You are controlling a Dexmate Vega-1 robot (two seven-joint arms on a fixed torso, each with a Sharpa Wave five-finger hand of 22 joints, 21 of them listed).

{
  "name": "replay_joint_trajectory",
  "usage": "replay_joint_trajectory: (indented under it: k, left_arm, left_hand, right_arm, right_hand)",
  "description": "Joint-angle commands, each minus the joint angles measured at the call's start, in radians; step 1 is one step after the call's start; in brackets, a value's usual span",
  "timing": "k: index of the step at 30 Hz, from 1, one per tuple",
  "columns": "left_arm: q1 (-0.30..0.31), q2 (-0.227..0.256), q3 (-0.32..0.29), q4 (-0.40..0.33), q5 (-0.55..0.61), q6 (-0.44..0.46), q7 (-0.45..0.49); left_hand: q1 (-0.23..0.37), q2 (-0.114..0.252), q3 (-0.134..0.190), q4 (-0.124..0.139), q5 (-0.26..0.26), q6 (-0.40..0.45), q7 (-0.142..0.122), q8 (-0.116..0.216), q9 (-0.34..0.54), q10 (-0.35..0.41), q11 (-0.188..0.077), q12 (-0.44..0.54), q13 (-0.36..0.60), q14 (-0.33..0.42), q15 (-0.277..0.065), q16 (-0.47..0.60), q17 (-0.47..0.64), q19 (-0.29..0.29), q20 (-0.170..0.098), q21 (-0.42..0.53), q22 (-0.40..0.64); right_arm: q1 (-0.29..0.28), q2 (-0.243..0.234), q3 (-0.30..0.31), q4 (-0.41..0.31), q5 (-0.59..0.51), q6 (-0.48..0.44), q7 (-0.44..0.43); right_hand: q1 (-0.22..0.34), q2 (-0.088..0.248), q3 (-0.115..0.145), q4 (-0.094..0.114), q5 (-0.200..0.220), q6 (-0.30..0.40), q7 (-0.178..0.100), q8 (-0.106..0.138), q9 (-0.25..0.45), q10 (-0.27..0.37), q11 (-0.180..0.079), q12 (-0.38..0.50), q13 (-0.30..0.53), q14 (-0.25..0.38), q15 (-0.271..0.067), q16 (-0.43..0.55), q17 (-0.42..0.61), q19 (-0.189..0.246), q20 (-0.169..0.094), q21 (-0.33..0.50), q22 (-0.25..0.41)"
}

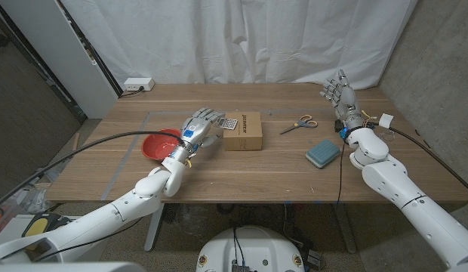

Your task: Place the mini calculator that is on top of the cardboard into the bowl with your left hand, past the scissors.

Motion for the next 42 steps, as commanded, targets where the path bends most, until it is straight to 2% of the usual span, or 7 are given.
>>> replay_joint_trajectory:
  k: [1, 11, 16, 25, 28, 34, 42]
  left_arm:
    - [-0.054, -0.040, 0.039, 0.074, -0.011, -0.031, 0.024]
    - [-0.072, -0.053, 0.052, 0.097, -0.020, -0.045, 0.058]
    - [-0.072, -0.052, 0.054, 0.096, -0.024, -0.042, 0.062]
    - [-0.061, -0.045, 0.050, 0.089, -0.032, -0.032, 0.072]
    - [-0.057, -0.045, 0.048, 0.092, -0.031, -0.028, 0.089]
    - [-0.051, -0.054, 0.045, 0.104, -0.030, -0.023, 0.141]
    - [-0.050, -0.060, 0.047, 0.110, -0.032, -0.020, 0.170]
  left_hand:
    - [0.002, 0.016, -0.001, 0.003, -0.007, 0.013, 0.001, 0.011, 0.004, 0.017, 0.001, 0.007, 0.006, 0.018, -0.154, 0.008, 0.004, 0.007, -0.064, 0.000, 0.006]
    - [0.004, 0.029, -0.001, 0.007, -0.012, 0.049, -0.003, 0.023, 0.003, 0.049, 0.003, 0.015, 0.006, 0.039, -0.158, 0.014, 0.004, 0.016, -0.067, 0.002, 0.006]
    - [0.010, 0.033, -0.001, 0.004, -0.017, 0.094, -0.017, 0.037, 0.002, 0.081, 0.003, 0.020, 0.005, 0.064, -0.164, 0.018, 0.003, 0.031, -0.076, 0.006, 0.006]
    - [0.014, 0.044, 0.001, 0.006, -0.022, 0.141, -0.023, 0.050, -0.001, 0.121, 0.005, 0.024, 0.005, 0.093, -0.169, 0.021, 0.003, 0.050, -0.075, 0.010, 0.006]
    - [0.020, 0.050, 0.003, 0.004, -0.025, 0.172, -0.027, 0.059, -0.003, 0.144, 0.006, 0.026, 0.004, 0.115, -0.168, 0.023, 0.003, 0.067, -0.074, 0.015, 0.006]
    - [0.031, 0.067, 0.008, 0.003, -0.039, 0.244, -0.027, 0.076, -0.007, 0.211, 0.007, 0.030, 0.004, 0.176, -0.170, 0.029, 0.004, 0.146, -0.077, 0.042, 0.012]
    - [0.042, 0.083, 0.013, 0.001, -0.056, 0.316, -0.019, 0.091, -0.010, 0.269, 0.006, 0.030, 0.003, 0.237, -0.174, 0.032, 0.006, 0.213, -0.089, 0.069, 0.019]
  right_arm:
    - [-0.015, -0.007, 0.009, -0.016, 0.002, 0.001, -0.006]
    - [-0.020, -0.007, 0.014, -0.023, 0.000, 0.006, -0.007]
    - [-0.021, -0.005, 0.014, -0.021, 0.000, 0.009, -0.005]
    - [-0.016, 0.000, 0.010, -0.013, 0.003, 0.017, 0.007]
    - [-0.012, 0.001, 0.006, -0.010, 0.002, 0.021, 0.014]
    - [-0.004, 0.004, 0.002, -0.005, 0.001, 0.028, 0.024]
    - [-0.004, 0.008, 0.003, 0.000, 0.009, 0.036, 0.031]
  right_hand:
    - [-0.003, 0.003, -0.003, -0.003, -0.002, 0.009, 0.001, -0.001, 0.005, 0.005, -0.001, 0.001, 0.005, 0.014, 0.001, 0.002, 0.004, 0.013, -0.015, -0.006, 0.002]
    - [-0.004, 0.004, -0.004, -0.004, -0.002, 0.010, 0.003, -0.002, 0.005, 0.007, -0.002, 0.000, 0.005, 0.018, 0.001, 0.002, 0.004, 0.016, -0.014, -0.009, 0.002]
    - [-0.004, 0.004, -0.004, -0.004, -0.002, 0.011, 0.002, -0.002, 0.005, 0.009, -0.001, 0.000, 0.005, 0.020, 0.001, 0.002, 0.004, 0.018, -0.014, -0.011, 0.002]
    - [-0.004, 0.004, -0.005, -0.005, -0.001, 0.013, 0.002, -0.002, 0.005, 0.012, 0.001, 0.000, 0.006, 0.021, 0.000, 0.000, 0.003, 0.021, -0.013, -0.015, 0.002]
    - [-0.005, 0.004, -0.006, -0.005, -0.001, 0.013, 0.002, -0.002, 0.005, 0.012, 0.002, -0.001, 0.006, 0.021, 0.000, 0.000, 0.003, 0.021, -0.013, -0.016, 0.002]
    - [-0.005, 0.004, -0.007, -0.006, -0.001, 0.014, 0.002, -0.002, 0.005, 0.013, -0.002, -0.001, 0.006, 0.022, -0.001, -0.001, 0.003, 0.022, -0.014, -0.018, 0.003]
    - [-0.006, 0.003, -0.008, -0.006, -0.001, 0.015, 0.001, -0.002, 0.005, 0.014, -0.004, -0.002, 0.006, 0.023, -0.001, -0.001, 0.003, 0.025, -0.015, -0.020, 0.003]
